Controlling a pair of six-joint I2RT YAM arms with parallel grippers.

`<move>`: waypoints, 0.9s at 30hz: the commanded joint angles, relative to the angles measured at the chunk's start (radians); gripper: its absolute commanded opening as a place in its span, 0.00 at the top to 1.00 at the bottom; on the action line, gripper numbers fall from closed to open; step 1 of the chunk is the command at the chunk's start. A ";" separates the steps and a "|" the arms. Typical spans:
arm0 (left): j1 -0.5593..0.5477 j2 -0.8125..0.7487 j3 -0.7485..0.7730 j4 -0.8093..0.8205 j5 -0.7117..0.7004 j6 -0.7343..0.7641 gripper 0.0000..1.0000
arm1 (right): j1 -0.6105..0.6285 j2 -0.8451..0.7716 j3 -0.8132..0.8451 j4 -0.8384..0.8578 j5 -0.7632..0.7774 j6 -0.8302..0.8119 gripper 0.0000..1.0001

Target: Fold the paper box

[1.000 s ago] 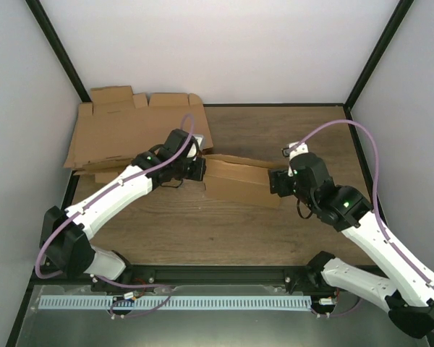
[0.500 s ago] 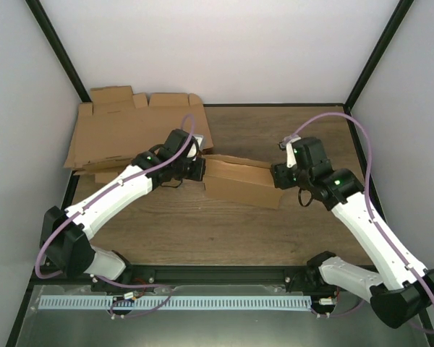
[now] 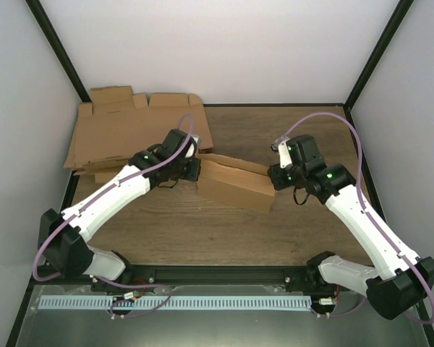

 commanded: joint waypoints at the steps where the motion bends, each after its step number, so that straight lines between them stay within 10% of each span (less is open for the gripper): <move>1: -0.003 -0.065 -0.008 -0.063 -0.062 -0.008 0.96 | -0.001 0.026 0.047 0.074 -0.174 0.061 0.72; 12: -0.003 -0.238 -0.158 -0.042 -0.091 -0.109 0.96 | 0.144 0.190 0.102 0.247 -0.155 0.103 0.67; 20: -0.003 -0.320 -0.227 0.016 -0.065 -0.147 0.95 | 0.157 0.207 0.155 0.106 -0.019 0.100 0.45; 27: -0.003 -0.299 -0.219 0.011 -0.055 -0.129 0.95 | 0.157 0.112 0.091 0.041 0.015 0.083 0.48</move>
